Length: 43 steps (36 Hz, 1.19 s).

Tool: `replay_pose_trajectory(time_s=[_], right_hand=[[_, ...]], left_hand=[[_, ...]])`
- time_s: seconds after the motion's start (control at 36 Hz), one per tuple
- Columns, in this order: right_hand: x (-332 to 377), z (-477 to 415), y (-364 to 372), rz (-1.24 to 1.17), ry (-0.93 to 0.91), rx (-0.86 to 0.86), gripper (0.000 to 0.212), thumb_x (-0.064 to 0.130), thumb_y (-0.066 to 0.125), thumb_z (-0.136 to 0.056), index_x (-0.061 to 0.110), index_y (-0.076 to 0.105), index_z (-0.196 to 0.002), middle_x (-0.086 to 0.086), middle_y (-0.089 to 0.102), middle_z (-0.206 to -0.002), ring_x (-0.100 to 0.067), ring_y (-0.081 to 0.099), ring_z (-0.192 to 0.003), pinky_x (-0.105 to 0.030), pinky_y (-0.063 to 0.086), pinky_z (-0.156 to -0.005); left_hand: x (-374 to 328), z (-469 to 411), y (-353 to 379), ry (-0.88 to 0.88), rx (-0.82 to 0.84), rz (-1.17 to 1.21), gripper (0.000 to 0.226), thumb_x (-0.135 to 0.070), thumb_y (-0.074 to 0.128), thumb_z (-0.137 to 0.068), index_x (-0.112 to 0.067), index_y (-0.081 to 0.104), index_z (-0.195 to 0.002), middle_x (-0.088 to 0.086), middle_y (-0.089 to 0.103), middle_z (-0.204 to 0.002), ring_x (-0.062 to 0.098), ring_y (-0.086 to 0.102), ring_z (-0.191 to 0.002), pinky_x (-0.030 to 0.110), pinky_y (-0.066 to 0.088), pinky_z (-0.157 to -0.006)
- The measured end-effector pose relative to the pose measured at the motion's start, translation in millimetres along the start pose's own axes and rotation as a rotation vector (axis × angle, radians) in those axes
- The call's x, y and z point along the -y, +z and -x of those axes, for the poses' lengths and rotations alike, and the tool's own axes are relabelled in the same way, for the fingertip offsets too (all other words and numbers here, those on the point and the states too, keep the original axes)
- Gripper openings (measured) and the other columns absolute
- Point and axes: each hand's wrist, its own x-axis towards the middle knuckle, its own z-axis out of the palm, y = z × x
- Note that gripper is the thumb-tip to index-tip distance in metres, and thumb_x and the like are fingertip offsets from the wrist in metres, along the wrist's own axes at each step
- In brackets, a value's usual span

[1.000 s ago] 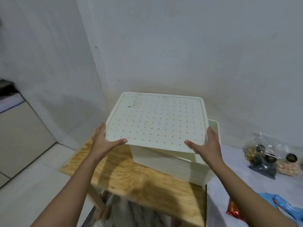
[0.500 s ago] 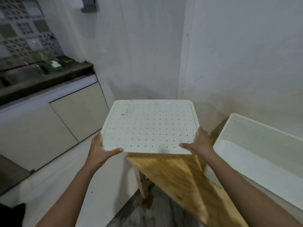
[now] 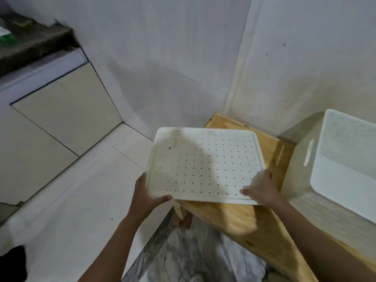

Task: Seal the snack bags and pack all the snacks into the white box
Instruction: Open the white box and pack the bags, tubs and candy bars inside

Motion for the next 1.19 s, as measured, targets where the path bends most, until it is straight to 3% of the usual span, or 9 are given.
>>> replay_pose_trajectory(time_s=[0.14, 0.22, 0.39, 0.53, 0.58, 0.67, 0.78, 0.97, 1.19], right_hand=[[0.3, 3.0, -1.2, 0.065, 0.075, -0.024, 0.102, 0.036, 0.072, -0.075, -0.004, 0.005, -0.141, -0.018, 0.024, -0.146, -0.032, 0.028, -0.135, -0.038, 0.032, -0.106], [-4.8, -3.6, 1.3, 0.12, 0.065, -0.022, 0.091, 0.047, 0.058, -0.069, -0.007, 0.022, -0.132, -0.016, 0.044, -0.126, -0.032, 0.043, -0.121, -0.041, 0.041, -0.098], [-3.0, 2.3, 0.0, 0.134, 0.089, -0.081, 0.1, 0.036, 0.069, -0.077, -0.003, 0.005, -0.143, -0.017, 0.015, -0.152, -0.035, 0.023, -0.138, -0.038, 0.028, -0.11], [2.4, 9.6, -3.9, 0.07, 0.121, -0.017, 0.07, 0.031, 0.061, -0.082, -0.003, 0.03, -0.134, -0.022, 0.038, -0.138, -0.036, 0.04, -0.124, -0.035, 0.036, -0.092], [6.2, 15.8, -10.8, 0.02, 0.107, -0.025, 0.07, 0.024, 0.068, -0.079, -0.002, 0.032, -0.133, -0.023, 0.039, -0.136, -0.036, 0.042, -0.122, -0.036, 0.038, -0.093], [19.8, 28.7, -28.7, 0.057, -0.026, -0.022, 0.083, 0.03, 0.069, -0.079, 0.002, 0.021, -0.141, -0.017, 0.026, -0.145, -0.032, 0.032, -0.132, -0.036, 0.035, -0.103], [37.1, 46.7, -65.5, 0.07, -0.231, -0.032, 0.069, 0.024, 0.061, -0.084, 0.008, 0.024, -0.141, -0.013, 0.028, -0.145, -0.032, 0.034, -0.131, -0.038, 0.039, -0.1], [3.6, 79.8, -165.0, 0.064, -0.492, -0.108, 0.062, 0.023, 0.056, -0.087, 0.009, 0.028, -0.142, -0.009, 0.029, -0.147, -0.025, 0.028, -0.136, -0.033, 0.033, -0.105], [-143.2, 100.8, -292.8, 0.149, -0.411, -0.306, 0.065, 0.028, 0.055, -0.087, 0.013, 0.027, -0.144, -0.004, 0.027, -0.151, -0.021, 0.024, -0.139, -0.035, 0.034, -0.107]], left_hand=[[-0.5, -18.5, 15.7, 0.006, 0.065, -0.027, 0.106, -0.065, 0.08, -0.04, -0.022, 0.036, -0.126, 0.0, 0.042, -0.123, 0.014, 0.043, -0.11, 0.035, 0.049, -0.09], [2.7, -23.7, 20.8, -0.014, 0.107, -0.028, 0.109, -0.065, 0.08, -0.041, -0.021, 0.034, -0.13, 0.0, 0.041, -0.125, 0.013, 0.042, -0.111, 0.034, 0.048, -0.091], [-5.0, -29.7, 20.9, -0.045, 0.157, -0.058, 0.117, -0.064, 0.081, -0.042, -0.019, 0.027, -0.136, 0.005, 0.038, -0.131, 0.02, 0.039, -0.118, 0.041, 0.048, -0.094], [-19.6, -27.4, 21.5, -0.093, 0.167, -0.174, 0.118, -0.053, 0.085, -0.049, -0.007, 0.023, -0.138, 0.012, 0.029, -0.138, 0.027, 0.032, -0.127, 0.047, 0.039, -0.104], [-35.2, -24.5, 21.0, -0.088, 0.14, -0.241, 0.107, -0.045, 0.085, -0.056, -0.001, 0.026, -0.135, 0.015, 0.029, -0.137, 0.029, 0.031, -0.127, 0.044, 0.037, -0.106], [-74.3, -22.2, 20.1, -0.025, 0.086, -0.281, 0.092, -0.038, 0.08, -0.068, -0.001, 0.028, -0.134, 0.017, 0.028, -0.14, 0.03, 0.03, -0.129, 0.04, 0.034, -0.108], [-143.7, -18.0, 19.5, 0.058, 0.062, -0.285, 0.088, -0.034, 0.071, -0.079, -0.005, 0.02, -0.144, 0.012, 0.02, -0.152, 0.027, 0.024, -0.138, 0.04, 0.027, -0.113], [-277.0, 21.6, 61.5, 0.298, 0.041, -0.31, 0.071, -0.032, 0.065, -0.085, -0.008, 0.029, -0.142, 0.009, 0.028, -0.15, 0.025, 0.029, -0.137, 0.035, 0.027, -0.11], [-398.6, 92.9, 189.2, 0.474, 0.073, -0.335, 0.072, -0.037, 0.063, -0.085, -0.006, 0.03, -0.141, 0.011, 0.031, -0.148, 0.027, 0.029, -0.137, 0.04, 0.024, -0.114]])
